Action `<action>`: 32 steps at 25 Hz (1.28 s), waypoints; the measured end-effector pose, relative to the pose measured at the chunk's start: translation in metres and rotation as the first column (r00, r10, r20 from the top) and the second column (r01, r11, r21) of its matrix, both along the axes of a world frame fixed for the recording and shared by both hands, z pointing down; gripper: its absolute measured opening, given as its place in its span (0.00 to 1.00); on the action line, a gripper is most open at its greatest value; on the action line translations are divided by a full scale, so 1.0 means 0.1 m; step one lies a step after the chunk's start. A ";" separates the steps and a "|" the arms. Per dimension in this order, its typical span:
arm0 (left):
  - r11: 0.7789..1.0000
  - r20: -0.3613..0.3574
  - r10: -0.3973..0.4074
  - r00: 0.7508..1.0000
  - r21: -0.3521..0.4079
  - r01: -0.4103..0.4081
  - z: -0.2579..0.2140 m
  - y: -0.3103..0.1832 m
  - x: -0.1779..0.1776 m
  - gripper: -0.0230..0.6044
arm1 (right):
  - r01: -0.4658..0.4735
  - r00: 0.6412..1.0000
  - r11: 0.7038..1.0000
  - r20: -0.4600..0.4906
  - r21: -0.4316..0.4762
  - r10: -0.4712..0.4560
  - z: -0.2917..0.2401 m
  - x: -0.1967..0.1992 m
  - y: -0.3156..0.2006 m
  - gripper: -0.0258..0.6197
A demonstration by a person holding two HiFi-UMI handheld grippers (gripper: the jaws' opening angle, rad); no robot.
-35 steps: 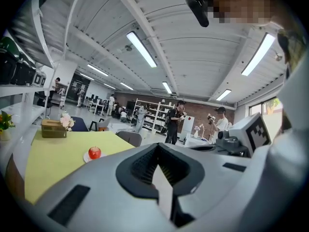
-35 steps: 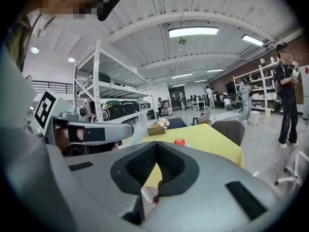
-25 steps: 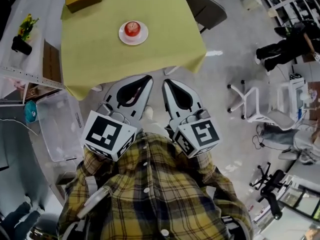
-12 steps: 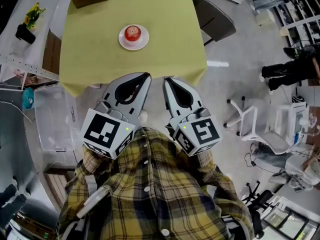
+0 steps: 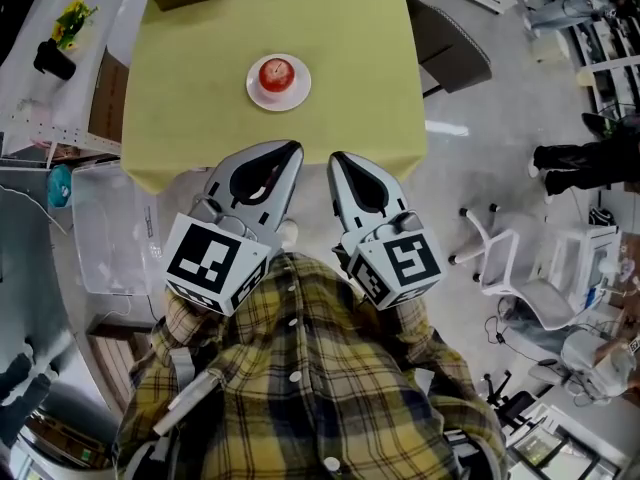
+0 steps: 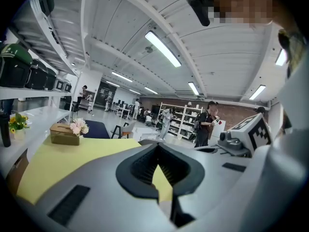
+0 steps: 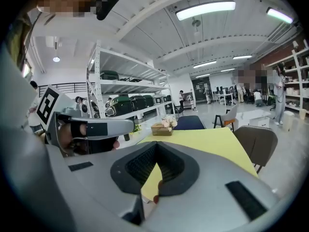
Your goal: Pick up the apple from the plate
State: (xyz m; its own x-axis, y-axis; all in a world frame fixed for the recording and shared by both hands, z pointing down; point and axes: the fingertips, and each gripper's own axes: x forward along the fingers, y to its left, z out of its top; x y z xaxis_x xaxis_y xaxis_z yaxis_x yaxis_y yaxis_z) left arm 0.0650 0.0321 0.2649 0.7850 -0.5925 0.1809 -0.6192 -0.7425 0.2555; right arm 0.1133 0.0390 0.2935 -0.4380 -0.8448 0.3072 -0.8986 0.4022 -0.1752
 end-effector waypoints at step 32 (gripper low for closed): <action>0.999 -0.016 -0.020 1.000 -0.030 0.020 0.01 -2.11 -0.33 0.05 | 0.062 0.998 0.998 -0.017 -0.031 -0.063 0.03 -0.35 -2.14 0.04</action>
State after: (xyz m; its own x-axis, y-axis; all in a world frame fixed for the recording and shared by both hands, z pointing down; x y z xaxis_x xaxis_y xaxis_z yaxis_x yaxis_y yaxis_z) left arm 0.0323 -0.1791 0.2655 0.7762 -0.6024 0.1859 -0.6292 -0.7220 0.2878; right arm 0.0784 -0.1755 0.2963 -0.4838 -0.8061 0.3406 -0.8750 0.4523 -0.1725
